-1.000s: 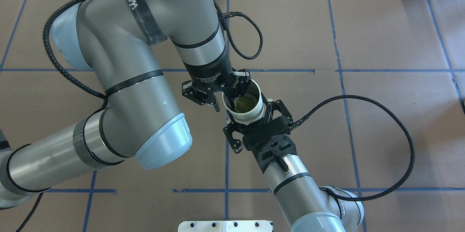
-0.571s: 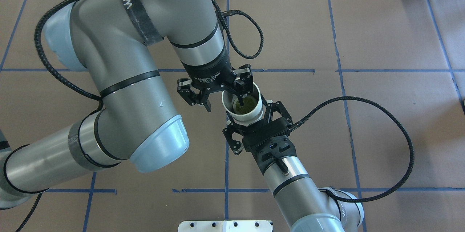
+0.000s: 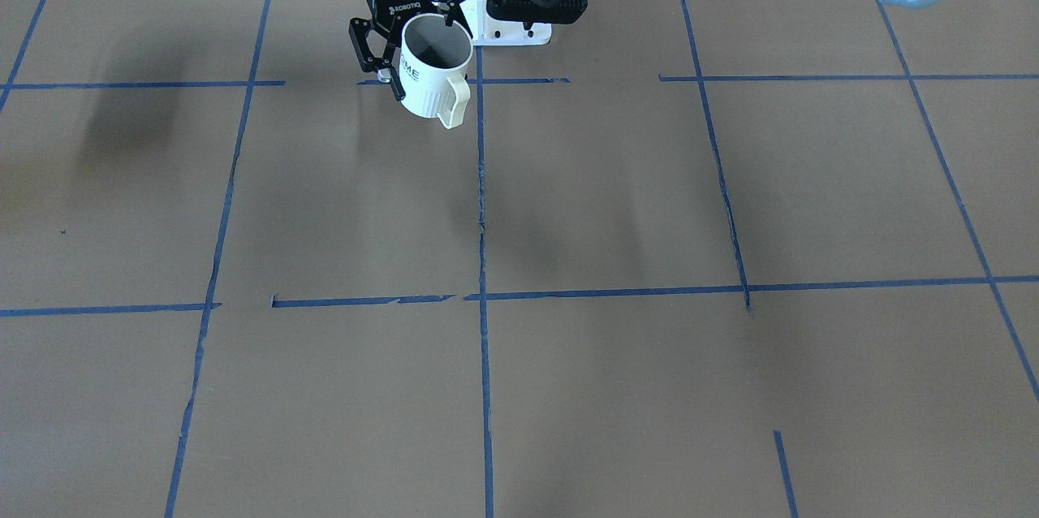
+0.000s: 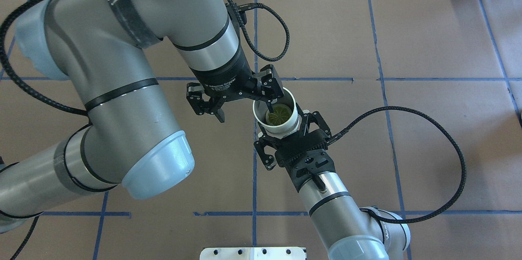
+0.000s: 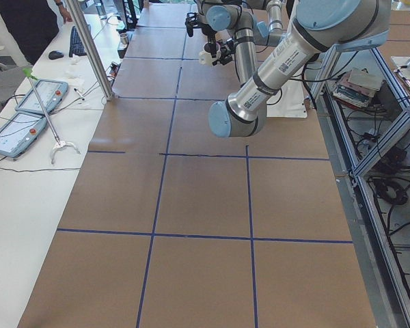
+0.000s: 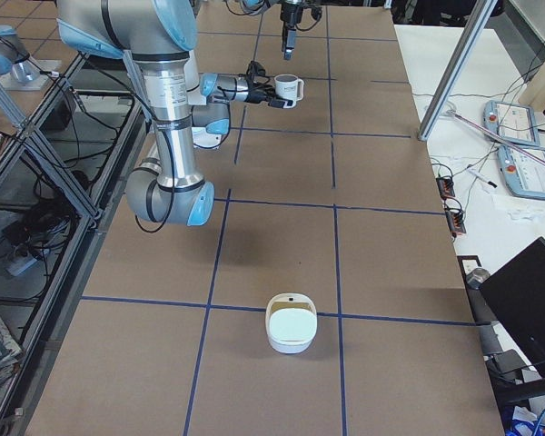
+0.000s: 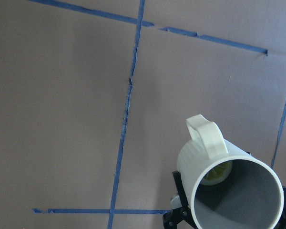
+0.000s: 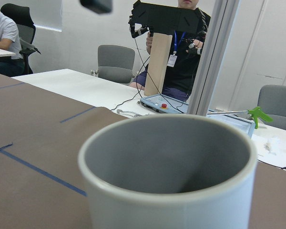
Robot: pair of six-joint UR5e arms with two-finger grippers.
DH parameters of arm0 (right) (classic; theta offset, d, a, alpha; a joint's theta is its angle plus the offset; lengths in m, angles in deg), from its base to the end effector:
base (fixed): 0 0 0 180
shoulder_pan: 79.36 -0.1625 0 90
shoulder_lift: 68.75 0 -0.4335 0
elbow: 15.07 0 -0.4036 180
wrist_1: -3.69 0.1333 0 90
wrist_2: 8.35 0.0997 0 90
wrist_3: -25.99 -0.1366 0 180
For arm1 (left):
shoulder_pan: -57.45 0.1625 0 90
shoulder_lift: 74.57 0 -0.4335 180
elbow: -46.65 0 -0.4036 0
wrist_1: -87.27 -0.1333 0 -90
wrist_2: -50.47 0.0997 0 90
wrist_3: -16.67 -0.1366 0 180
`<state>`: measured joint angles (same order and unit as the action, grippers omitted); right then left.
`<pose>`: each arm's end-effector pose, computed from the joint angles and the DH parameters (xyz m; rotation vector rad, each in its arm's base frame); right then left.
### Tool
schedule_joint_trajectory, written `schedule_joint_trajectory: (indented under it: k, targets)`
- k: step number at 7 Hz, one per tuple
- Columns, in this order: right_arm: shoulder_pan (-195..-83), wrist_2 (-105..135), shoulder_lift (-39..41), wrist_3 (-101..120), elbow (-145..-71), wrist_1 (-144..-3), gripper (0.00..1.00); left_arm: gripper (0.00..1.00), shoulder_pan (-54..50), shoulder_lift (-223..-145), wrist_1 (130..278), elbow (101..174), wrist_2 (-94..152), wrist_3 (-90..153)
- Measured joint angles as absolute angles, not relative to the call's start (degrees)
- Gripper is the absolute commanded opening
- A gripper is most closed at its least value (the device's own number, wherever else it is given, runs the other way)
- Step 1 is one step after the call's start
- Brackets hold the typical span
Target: Left arm hands cup to right arm to dump lemon
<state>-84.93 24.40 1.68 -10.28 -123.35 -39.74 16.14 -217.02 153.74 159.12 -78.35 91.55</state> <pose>-0.5205 -0.3001 0.2313 1.3240 -0.7435 0.0631 0.4148 -0.4280 0.0255 -0.1480 1.0533 -0.1096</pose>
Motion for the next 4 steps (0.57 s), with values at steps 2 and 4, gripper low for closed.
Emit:
schedule_joint_trajectory:
  k: [2, 4]
  targets:
    - [-85.9, 23.1, 4.1, -18.0, -123.6, -39.7, 0.0, 1.0, 13.4, -214.2, 153.6, 161.0, -78.4, 91.3]
    - [-87.5, 22.4, 9.8, -27.4, -125.7, -39.4, 0.0, 1.0, 11.1, -209.8, 153.7, 163.1, -78.1, 90.8]
